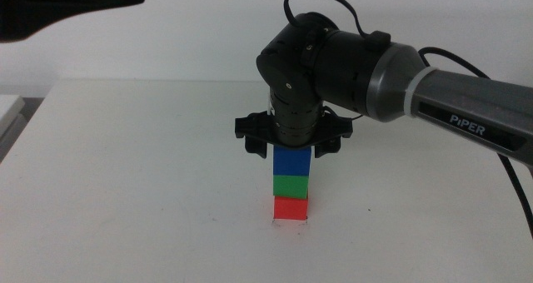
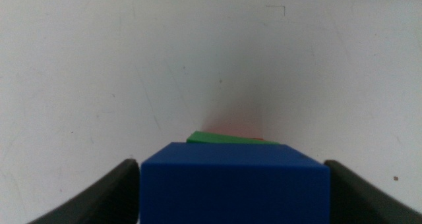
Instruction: Stack red cubes first, then green, then blue cubes in a specific spot.
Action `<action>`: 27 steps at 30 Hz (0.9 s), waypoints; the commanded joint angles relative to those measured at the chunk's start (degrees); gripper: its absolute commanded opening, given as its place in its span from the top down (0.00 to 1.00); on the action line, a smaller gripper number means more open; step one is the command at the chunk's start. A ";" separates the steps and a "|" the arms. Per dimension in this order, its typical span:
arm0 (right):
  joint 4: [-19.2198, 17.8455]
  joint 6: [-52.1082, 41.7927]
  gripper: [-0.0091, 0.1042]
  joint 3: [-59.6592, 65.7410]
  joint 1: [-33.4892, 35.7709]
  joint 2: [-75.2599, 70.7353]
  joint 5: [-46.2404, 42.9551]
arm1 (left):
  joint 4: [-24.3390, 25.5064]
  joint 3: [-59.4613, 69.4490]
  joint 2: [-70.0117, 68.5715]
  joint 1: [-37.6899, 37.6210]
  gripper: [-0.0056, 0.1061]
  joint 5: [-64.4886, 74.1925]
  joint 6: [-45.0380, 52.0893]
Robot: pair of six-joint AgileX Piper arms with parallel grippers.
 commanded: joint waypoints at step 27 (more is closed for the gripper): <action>22.24 -54.33 0.22 55.82 -38.32 -75.06 -30.92 | 0.00 -0.12 -0.18 -0.02 0.12 -1.16 -0.06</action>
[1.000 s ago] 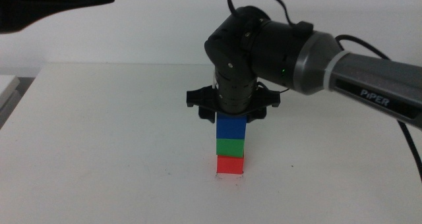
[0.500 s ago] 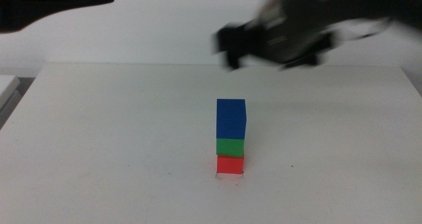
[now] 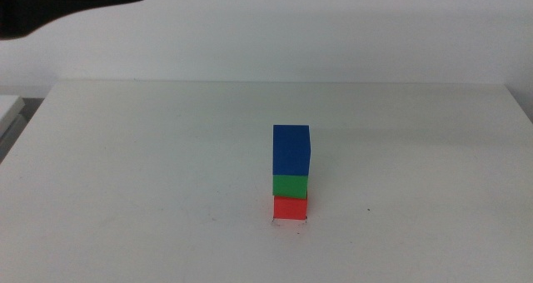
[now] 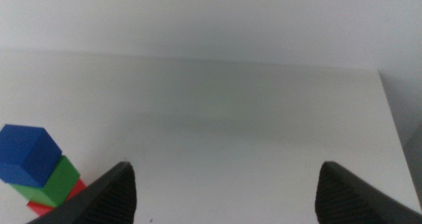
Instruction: Stack red cubes first, then green, then blue cubes in a specific spot.
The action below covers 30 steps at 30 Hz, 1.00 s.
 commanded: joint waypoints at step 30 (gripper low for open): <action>9.23 -10.43 0.22 23.47 -6.29 -13.62 -25.73 | 1.03 50.04 -24.50 14.10 0.12 -30.19 -0.06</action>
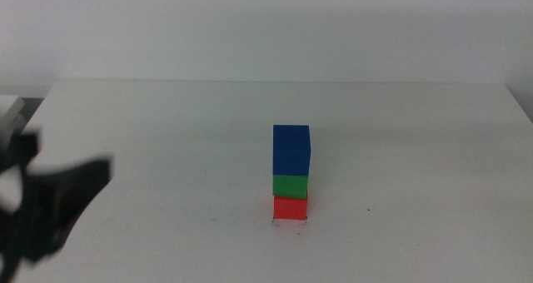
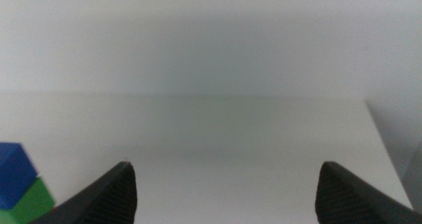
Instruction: Stack red cubes first, then green, then blue cubes in a specific spot.
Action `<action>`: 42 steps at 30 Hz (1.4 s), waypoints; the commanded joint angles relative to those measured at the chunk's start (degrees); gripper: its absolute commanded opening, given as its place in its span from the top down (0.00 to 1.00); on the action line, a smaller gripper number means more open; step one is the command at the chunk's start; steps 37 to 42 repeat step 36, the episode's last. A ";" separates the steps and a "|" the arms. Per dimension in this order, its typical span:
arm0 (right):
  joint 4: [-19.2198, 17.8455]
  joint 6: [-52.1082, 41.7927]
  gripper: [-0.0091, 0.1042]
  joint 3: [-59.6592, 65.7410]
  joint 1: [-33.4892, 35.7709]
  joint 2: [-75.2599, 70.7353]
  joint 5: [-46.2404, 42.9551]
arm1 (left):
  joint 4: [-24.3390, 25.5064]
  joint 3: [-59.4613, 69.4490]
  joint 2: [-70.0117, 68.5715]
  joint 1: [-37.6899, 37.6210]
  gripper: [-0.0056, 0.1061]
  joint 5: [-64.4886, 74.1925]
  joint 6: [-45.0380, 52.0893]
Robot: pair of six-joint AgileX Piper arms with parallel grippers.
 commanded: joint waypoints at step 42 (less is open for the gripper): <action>-3.19 0.01 0.22 29.45 -7.17 -32.46 -7.82 | -4.09 38.59 -33.15 27.66 0.12 -23.76 -0.06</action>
